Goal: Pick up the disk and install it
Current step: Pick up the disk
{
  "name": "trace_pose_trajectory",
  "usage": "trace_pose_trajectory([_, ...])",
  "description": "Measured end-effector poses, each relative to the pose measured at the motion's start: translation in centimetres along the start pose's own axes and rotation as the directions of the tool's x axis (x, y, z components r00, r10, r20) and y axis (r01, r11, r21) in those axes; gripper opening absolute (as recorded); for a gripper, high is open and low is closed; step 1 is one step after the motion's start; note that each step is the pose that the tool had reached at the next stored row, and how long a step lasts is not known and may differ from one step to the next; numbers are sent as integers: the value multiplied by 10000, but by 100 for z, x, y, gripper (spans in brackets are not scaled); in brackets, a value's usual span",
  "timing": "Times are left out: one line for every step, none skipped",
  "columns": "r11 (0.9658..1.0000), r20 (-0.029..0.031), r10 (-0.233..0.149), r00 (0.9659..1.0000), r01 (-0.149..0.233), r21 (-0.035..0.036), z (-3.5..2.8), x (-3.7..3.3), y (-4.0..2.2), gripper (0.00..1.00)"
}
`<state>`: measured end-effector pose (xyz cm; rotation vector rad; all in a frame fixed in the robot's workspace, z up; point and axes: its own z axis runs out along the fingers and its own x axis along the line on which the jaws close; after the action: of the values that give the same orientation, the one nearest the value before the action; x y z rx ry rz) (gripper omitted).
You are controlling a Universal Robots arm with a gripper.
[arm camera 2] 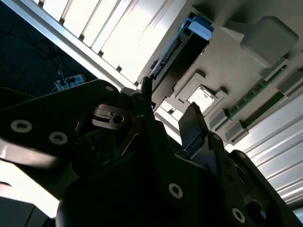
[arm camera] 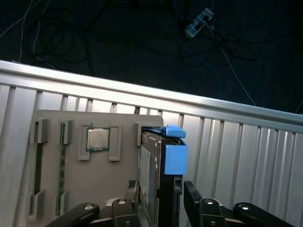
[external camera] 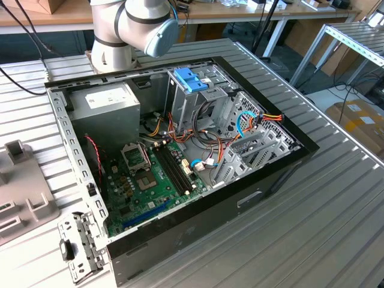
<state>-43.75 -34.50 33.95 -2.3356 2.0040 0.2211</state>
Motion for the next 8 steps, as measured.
trace_pose_trajectory([10000, 10, -9, 10000, 9, 0, 14, -40, -7, 51])
trace_pose_trajectory([10000, 19, -20, 10000, 20, 0, 23, -59, -6, 51])
trace_pose_trajectory([10000, 31, -33, 10000, 33, 0, 33, -76, -3, 51])
trace_pose_trajectory([10000, 46, -43, 10000, 43, 3, 43, -93, 1, 51])
trace_pose_trajectory([10000, 61, -51, 10000, 51, 5, 55, -107, 9, 51])
trace_pose_trajectory([10000, 67, -59, 10000, 59, 1, 71, -122, 32, 51])
trace_pose_trajectory([10000, 69, -63, 10000, 63, 2, 85, -130, 56, 51])
trace_pose_trajectory([10000, 68, -65, 10000, 65, -1, 107, -137, 103, 51])
